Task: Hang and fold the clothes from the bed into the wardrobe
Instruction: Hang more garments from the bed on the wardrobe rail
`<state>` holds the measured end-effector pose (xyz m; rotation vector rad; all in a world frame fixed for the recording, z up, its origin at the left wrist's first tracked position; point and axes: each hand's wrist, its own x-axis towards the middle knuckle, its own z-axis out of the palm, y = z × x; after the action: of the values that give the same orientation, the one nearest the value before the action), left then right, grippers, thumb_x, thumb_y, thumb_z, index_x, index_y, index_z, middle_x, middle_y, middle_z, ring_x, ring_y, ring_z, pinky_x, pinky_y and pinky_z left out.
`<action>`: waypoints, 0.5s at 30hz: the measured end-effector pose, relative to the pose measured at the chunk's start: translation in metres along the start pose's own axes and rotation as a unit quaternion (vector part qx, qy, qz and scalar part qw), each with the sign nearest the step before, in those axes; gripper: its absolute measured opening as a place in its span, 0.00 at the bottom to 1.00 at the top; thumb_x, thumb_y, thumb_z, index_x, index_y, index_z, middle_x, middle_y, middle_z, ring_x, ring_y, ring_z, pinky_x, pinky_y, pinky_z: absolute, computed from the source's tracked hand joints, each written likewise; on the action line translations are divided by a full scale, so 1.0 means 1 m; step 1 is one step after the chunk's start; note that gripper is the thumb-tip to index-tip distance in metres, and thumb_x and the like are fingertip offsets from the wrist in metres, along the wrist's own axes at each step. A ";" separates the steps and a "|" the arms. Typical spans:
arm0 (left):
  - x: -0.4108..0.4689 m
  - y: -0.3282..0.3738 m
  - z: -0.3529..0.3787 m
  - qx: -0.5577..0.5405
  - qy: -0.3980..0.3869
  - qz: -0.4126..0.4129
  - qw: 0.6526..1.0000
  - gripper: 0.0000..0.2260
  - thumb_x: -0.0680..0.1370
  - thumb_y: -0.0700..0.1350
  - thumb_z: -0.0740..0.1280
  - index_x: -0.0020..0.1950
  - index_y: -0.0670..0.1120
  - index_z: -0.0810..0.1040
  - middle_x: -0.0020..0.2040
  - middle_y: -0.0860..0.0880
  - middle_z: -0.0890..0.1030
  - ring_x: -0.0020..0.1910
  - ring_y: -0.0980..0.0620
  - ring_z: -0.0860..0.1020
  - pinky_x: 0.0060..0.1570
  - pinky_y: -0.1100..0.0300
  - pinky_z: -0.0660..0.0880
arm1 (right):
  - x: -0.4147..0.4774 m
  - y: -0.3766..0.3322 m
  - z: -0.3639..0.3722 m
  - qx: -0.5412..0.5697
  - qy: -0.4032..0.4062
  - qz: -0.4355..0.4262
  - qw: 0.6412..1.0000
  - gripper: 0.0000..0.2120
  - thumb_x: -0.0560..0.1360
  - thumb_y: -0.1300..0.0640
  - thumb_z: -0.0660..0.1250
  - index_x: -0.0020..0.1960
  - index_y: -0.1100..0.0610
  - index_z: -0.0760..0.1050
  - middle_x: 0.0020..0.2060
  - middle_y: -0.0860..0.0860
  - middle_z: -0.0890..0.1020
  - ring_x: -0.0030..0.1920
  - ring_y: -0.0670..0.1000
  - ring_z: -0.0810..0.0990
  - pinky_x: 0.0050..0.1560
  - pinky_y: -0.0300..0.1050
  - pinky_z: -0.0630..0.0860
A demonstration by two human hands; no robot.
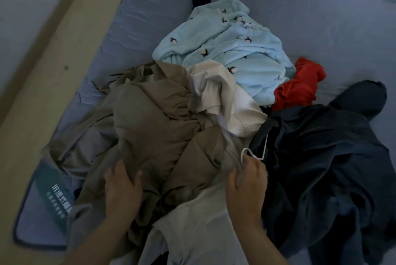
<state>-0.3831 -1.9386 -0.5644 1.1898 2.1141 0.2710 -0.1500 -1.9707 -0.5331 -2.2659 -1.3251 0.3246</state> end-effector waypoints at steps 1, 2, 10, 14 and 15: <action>-0.004 0.002 -0.001 0.006 0.015 0.019 1.000 0.24 0.78 0.46 0.65 0.71 0.39 0.64 0.66 0.38 0.67 0.62 0.38 0.68 0.60 0.46 0.68 | -0.003 -0.001 0.001 -0.001 0.023 -0.008 1.000 0.21 0.70 0.69 0.69 0.62 0.64 0.75 0.56 0.59 0.76 0.56 0.60 0.76 0.58 0.57 0.74; -0.007 0.005 -0.001 0.010 0.029 0.057 0.998 0.24 0.77 0.46 0.67 0.71 0.40 0.65 0.65 0.39 0.67 0.63 0.39 0.67 0.61 0.46 0.67 | -0.005 -0.003 0.002 0.001 0.038 -0.025 0.999 0.22 0.69 0.69 0.69 0.63 0.63 0.74 0.58 0.58 0.75 0.58 0.58 0.75 0.60 0.55 0.72; -0.008 0.025 0.041 0.074 -0.131 0.226 0.962 0.27 0.73 0.54 0.70 0.68 0.46 0.69 0.63 0.47 0.70 0.63 0.47 0.69 0.62 0.57 0.67 | -0.012 0.000 0.033 0.093 -0.184 0.075 0.976 0.19 0.78 0.63 0.62 0.68 0.59 0.69 0.61 0.55 0.75 0.61 0.53 0.74 0.62 0.51 0.72; 0.004 0.035 0.067 0.080 -0.154 0.187 0.967 0.33 0.72 0.55 0.71 0.72 0.46 0.63 0.64 0.44 0.71 0.62 0.45 0.71 0.61 0.54 0.69 | 0.001 0.009 0.042 0.124 -0.193 0.202 0.952 0.23 0.79 0.61 0.60 0.73 0.62 0.63 0.68 0.58 0.71 0.67 0.56 0.71 0.67 0.50 0.68; 0.008 0.038 0.071 0.064 -0.156 0.166 0.972 0.32 0.72 0.54 0.72 0.72 0.46 0.63 0.62 0.44 0.73 0.61 0.45 0.72 0.60 0.53 0.70 | 0.005 0.012 0.043 0.131 -0.196 0.216 0.948 0.24 0.79 0.60 0.60 0.74 0.61 0.61 0.69 0.58 0.70 0.68 0.56 0.70 0.68 0.51 0.67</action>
<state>-0.3142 -1.9212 -0.6026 1.5538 1.6791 0.0872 -0.1571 -1.9591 -0.5754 -2.3122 -0.8663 1.0842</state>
